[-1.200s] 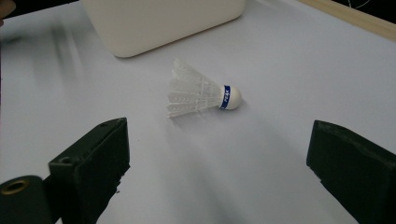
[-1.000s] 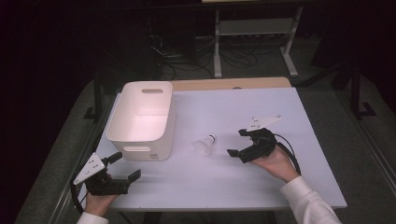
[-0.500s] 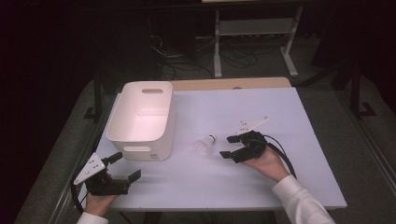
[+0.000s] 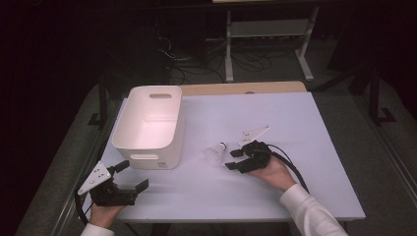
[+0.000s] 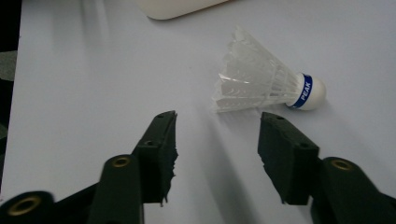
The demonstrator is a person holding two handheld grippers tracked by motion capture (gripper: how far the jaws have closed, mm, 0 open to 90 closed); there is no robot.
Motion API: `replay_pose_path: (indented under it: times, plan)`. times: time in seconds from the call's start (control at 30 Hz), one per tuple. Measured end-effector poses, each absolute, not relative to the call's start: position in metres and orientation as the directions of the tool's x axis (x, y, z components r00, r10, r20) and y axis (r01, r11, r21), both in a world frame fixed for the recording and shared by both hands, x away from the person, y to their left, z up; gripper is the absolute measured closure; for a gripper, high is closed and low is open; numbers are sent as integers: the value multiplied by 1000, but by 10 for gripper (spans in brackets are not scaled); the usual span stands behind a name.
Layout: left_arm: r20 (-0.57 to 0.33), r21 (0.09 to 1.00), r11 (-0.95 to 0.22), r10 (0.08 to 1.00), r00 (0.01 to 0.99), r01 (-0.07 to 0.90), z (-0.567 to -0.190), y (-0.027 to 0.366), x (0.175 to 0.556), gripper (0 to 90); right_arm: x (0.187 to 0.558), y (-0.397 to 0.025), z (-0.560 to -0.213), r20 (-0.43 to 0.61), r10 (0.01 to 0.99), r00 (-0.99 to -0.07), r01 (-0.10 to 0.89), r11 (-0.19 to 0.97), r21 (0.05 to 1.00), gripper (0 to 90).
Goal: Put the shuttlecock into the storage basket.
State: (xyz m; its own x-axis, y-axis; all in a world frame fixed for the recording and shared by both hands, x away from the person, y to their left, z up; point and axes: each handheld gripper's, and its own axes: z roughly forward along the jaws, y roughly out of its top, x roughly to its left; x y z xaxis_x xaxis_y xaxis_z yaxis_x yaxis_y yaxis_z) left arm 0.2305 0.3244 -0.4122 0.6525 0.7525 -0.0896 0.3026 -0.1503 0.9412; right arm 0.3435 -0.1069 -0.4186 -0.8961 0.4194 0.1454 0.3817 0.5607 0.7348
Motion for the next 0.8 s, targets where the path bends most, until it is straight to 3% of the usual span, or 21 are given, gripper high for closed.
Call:
replay_pose_path:
  times: [0.1,0.27,0.47,0.8]
  plan:
    - [-94,942,-145,752,652,303,-412,324,230,0,345,-105,-420,142,425,-894,387,572,724,531]
    - [-86,941,-156,749,657,301,-412,324,230,0,348,-101,-426,119,424,-898,382,616,689,704]
    - [-89,941,-153,747,659,301,-412,324,231,0,352,-98,-430,108,434,-894,387,631,672,800]
    - [-88,941,-155,746,660,301,-412,324,230,0,357,-93,-435,118,456,-882,413,628,659,827]
